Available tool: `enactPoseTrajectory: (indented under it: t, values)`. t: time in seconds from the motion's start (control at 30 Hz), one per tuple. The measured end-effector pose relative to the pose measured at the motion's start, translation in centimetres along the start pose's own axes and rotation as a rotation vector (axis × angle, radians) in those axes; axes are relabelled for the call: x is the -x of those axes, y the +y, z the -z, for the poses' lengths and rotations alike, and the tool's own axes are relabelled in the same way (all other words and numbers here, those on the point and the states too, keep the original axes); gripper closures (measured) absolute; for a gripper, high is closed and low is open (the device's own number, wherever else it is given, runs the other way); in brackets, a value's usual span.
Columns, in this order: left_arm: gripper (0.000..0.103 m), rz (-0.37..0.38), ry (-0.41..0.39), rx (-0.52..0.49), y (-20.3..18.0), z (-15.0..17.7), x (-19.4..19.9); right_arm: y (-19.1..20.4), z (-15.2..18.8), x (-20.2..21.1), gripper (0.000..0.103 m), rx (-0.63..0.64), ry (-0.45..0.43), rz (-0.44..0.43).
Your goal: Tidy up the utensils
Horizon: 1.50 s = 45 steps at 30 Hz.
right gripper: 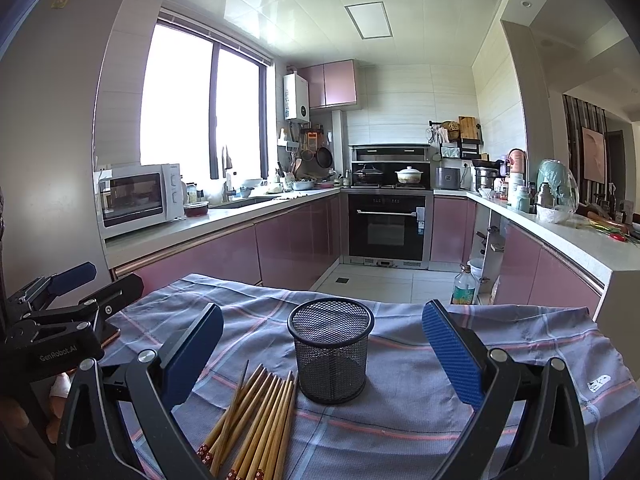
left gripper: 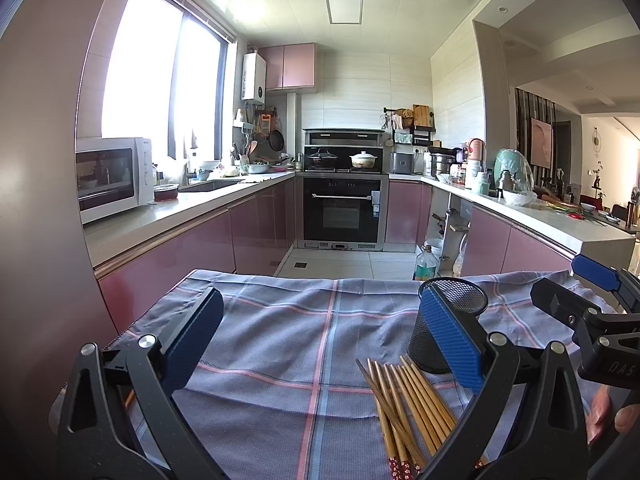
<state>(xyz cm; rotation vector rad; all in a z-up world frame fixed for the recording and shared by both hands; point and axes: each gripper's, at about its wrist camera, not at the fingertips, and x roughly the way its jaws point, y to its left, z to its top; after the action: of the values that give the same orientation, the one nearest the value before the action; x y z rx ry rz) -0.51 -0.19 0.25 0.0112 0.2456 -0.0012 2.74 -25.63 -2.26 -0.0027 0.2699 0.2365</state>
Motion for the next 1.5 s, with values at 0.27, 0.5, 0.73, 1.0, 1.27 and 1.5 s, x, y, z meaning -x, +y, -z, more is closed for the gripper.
enactPoseTrajectory:
  t: [0.27, 0.5, 0.73, 1.0, 1.27, 1.5]
  values:
    - [0.006, 0.004, 0.008, -0.001, -0.3, 0.4, -0.5, 0.0, 0.0, -0.1, 0.007, -0.003, 0.002, -0.003]
    - [0.006, 0.005, 0.011, 0.000, -0.5, 0.5, -0.7, 0.0, -0.1, 0.0, 0.007, -0.005, 0.003, -0.005]
    - [0.006, 0.005, 0.012, 0.000, -0.5, 0.5, -0.7, 0.0, -0.1, 0.1, 0.007, -0.006, 0.002, -0.005]
    - [0.006, 0.005, 0.014, 0.000, -0.5, 0.5, -0.7, 0.0, -0.1, 0.1, 0.007, -0.005, 0.002, -0.005]
    - [0.006, 0.010, 0.022, 0.000, -0.7, 0.7, -0.9, 0.0, -0.1, 0.0, 0.007, -0.006, 0.010, -0.008]
    - [0.006, 0.015, 0.032, -0.001, -0.6, 0.7, -1.3, -0.1, 0.0, -0.3, 0.007, -0.009, 0.016, -0.015]
